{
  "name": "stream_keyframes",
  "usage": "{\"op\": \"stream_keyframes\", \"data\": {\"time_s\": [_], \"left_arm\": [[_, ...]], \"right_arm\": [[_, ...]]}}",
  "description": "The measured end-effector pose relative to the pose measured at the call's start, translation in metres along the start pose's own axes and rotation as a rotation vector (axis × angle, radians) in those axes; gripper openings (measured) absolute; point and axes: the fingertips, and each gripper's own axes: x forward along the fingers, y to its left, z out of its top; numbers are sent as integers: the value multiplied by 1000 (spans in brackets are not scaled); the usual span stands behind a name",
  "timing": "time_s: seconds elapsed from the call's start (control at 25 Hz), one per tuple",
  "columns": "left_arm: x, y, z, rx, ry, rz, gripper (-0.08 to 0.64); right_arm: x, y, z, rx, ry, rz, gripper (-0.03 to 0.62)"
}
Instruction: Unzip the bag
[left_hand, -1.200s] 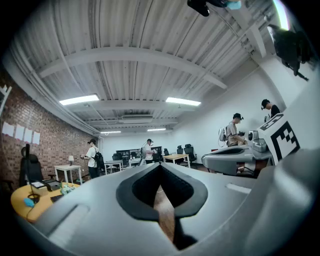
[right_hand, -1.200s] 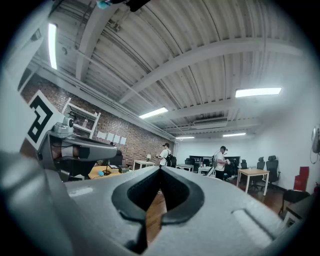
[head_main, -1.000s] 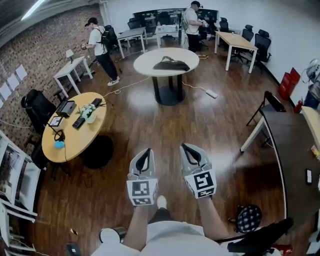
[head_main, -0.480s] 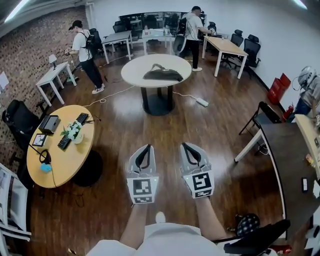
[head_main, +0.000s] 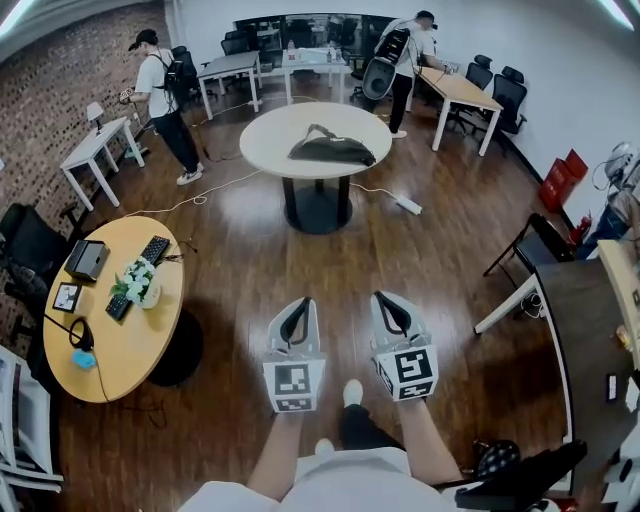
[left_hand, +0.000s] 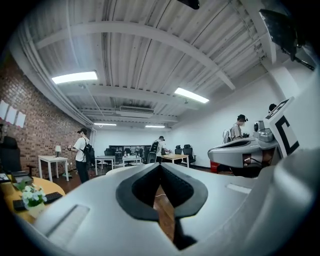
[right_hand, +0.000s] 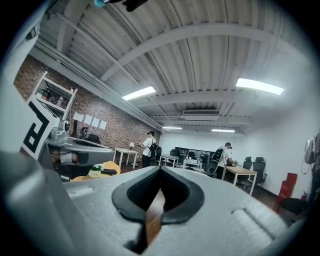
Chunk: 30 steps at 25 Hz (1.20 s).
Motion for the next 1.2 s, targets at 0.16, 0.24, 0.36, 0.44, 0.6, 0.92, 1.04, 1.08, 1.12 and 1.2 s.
{"op": "stream_keyframes", "data": {"time_s": [0.16,0.24,0.36,0.44,0.6,0.92,1.04,1.08,1.12,1.2], "left_arm": [[61,24,-6,14,15,4,17],[103,36,-2,30,16,5,17],[163,43,20,66,-41,9,17],[196,45,37,108,-95,23,17],[247,52,39,129,-115,38,17],[319,75,-21,62,31,16,17],[365,93,-32,47,43,4,17],[383,98,-35,39,44,-6,17],[400,102,-37,35,43,-20,17],[431,111,-35,27,34,-56,17]], "right_arm": [[67,-29,-4,21,-23,19,-9],[106,-47,0,26,-46,35,-9],[159,-87,17,17,-103,45,-9],[187,-114,27,14,-136,37,-9],[230,-155,21,29,-144,25,-9],[299,-171,-26,0,-74,64,-9],[341,-176,-35,-12,-61,93,-9],[355,-180,-39,-18,-53,97,-9],[369,-185,-42,-21,-44,95,-9],[396,-198,-42,-29,-29,81,-9]]}}
